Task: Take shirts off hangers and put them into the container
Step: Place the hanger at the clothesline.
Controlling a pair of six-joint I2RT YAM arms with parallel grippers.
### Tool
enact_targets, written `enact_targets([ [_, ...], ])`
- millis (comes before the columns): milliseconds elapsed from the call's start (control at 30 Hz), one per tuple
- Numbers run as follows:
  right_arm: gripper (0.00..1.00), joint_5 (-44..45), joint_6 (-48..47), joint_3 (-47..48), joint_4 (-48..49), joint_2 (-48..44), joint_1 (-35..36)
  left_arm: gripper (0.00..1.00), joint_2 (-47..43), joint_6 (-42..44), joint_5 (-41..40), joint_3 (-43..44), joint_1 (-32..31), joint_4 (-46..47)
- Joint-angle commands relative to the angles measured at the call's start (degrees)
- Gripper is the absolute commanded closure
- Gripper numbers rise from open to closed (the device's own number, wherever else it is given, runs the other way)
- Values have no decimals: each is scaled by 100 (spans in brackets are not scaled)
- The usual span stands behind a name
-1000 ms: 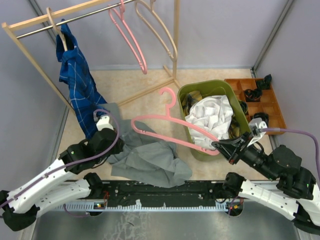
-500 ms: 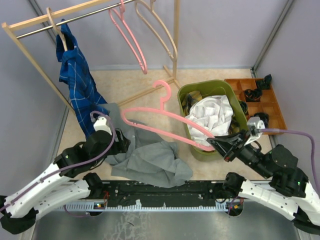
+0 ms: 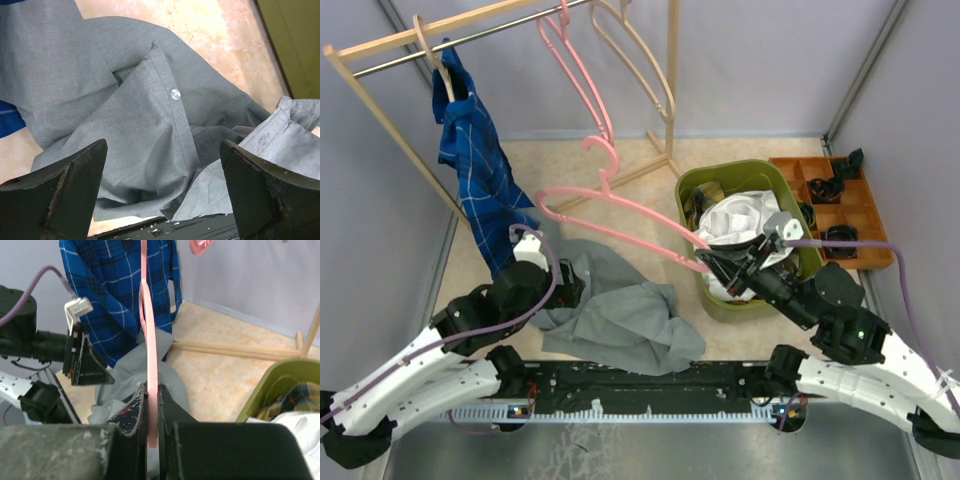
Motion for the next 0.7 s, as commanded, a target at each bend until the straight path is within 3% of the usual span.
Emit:
enact_targets([
  [0, 100, 166, -401, 149, 1265, 405, -7, 1, -27, 360, 23, -234, 12, 375],
  [667, 100, 1110, -1261, 729, 4349, 2760, 91, 1, -172, 123, -214, -207, 10, 252],
])
